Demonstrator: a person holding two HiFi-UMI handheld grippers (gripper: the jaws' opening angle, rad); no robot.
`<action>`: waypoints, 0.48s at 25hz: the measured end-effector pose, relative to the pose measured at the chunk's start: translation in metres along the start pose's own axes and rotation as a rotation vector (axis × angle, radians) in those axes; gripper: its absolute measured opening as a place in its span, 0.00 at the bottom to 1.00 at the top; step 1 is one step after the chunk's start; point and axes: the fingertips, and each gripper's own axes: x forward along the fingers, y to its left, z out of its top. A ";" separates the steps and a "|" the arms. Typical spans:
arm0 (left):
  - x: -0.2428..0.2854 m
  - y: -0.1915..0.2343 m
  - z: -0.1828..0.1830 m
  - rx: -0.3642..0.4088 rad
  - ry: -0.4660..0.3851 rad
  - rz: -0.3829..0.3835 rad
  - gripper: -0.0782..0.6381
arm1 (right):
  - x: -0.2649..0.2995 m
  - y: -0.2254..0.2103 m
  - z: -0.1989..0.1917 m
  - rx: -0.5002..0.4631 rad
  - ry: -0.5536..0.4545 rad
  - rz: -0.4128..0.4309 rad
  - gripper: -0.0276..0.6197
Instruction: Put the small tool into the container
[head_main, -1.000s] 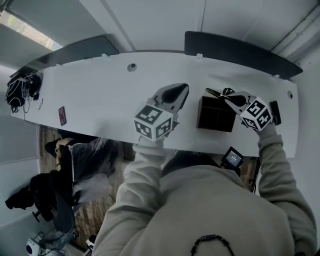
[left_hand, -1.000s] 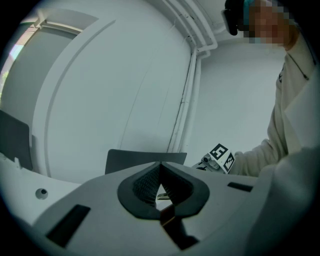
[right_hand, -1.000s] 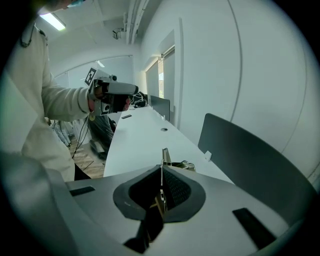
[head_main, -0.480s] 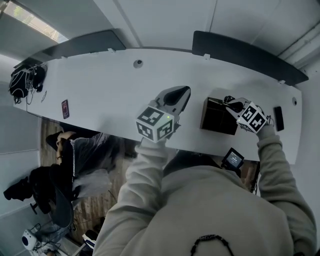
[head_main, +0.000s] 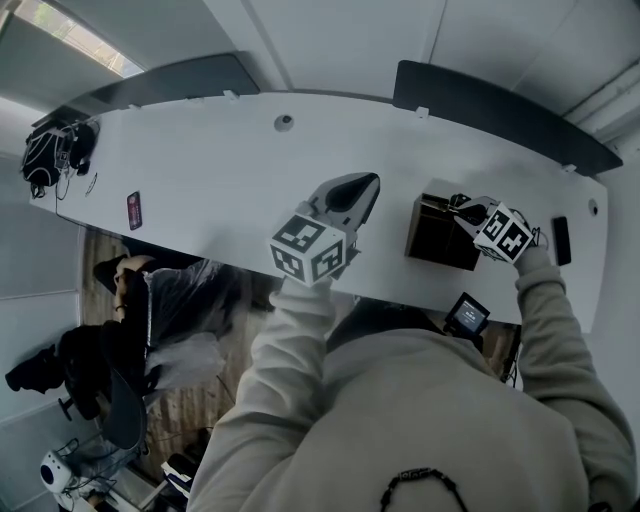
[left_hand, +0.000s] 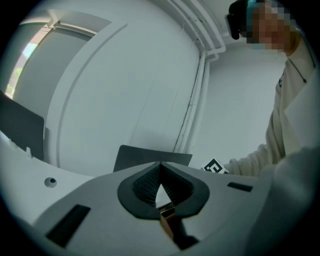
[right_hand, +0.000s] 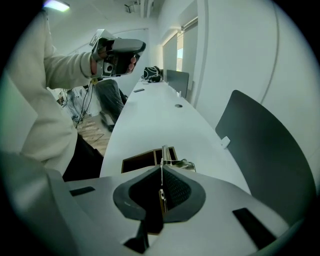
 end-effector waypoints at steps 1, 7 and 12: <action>-0.001 0.001 -0.001 -0.001 0.001 0.003 0.10 | 0.000 0.002 -0.001 -0.022 0.023 0.005 0.08; -0.004 0.004 -0.001 0.002 0.006 0.007 0.10 | 0.000 -0.002 -0.014 -0.146 0.125 0.006 0.08; -0.005 0.001 -0.005 0.004 0.013 0.011 0.10 | 0.004 0.003 -0.020 -0.133 0.147 0.032 0.08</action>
